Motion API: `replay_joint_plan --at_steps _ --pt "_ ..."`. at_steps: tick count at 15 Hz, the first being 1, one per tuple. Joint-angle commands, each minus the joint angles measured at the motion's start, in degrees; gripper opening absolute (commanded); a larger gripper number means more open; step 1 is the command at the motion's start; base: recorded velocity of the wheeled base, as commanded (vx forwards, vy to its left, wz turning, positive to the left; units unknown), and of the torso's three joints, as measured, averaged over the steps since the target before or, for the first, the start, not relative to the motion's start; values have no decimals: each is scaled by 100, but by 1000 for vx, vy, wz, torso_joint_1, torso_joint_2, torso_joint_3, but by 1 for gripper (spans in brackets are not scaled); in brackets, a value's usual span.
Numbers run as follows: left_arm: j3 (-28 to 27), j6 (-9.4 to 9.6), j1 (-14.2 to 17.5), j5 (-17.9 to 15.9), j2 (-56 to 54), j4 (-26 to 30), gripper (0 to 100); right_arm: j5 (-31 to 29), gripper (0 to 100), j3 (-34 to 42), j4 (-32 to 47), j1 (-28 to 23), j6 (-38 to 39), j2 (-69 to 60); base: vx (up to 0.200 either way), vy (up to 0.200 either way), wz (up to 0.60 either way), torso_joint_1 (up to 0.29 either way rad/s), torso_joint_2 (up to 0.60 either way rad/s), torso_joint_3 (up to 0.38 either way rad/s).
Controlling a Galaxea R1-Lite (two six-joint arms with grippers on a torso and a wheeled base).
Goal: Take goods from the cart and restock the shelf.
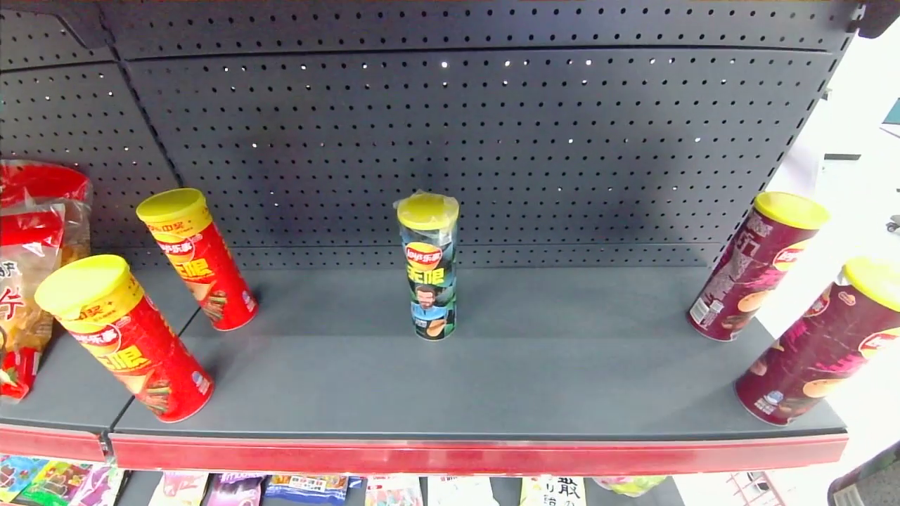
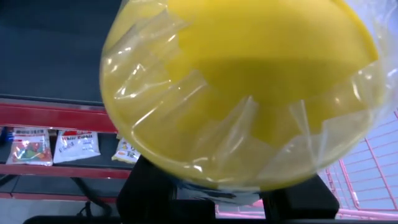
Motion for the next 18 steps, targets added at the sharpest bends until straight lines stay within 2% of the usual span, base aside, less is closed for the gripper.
replay_joint_plan --at_steps 1,4,6,8,11,13,14,15,16,17,18 --pt "0 -14 1 1 5 -2 100 16 0 42 15 7 -19 -183 0 0 0 0 0 0" --pt "-8 39 -42 -26 128 7 100 69 0 262 32 16 -142 -684 0 0 0 0 0 0" --pt "0 83 -42 -131 102 -11 100 596 0 306 32 130 -107 -869 0 0 0 0 0 0" --pt "0 223 -42 -219 102 -11 100 675 0 253 -3 139 -98 -904 0 0 0 0 0 0" --pt "0 241 -34 -245 102 -20 100 746 0 209 6 148 -89 -1018 0 0 0 0 0 0" --pt "0 285 -42 -254 102 -20 100 1194 0 262 15 192 78 -1106 0 0 0 0 0 0" --pt "0 320 -34 -298 102 -20 100 1765 0 183 32 297 297 -1106 0 0 0 0 0 0" --pt "0 320 -42 -307 102 -20 100 1792 0 165 24 324 297 -1071 0 0 0 0 0 0" --pt "-483 232 -86 -465 374 -81 100 1809 0 104 32 368 297 -1010 0 0 0 0 0 0" --pt "-1441 -14 -236 -667 1561 -90 100 1836 0 95 32 438 297 -983 0 0 0 0 0 0" --pt "-1687 -199 -271 -738 1903 -108 100 1836 0 104 32 455 297 -983 0 0 0 0 0 0"
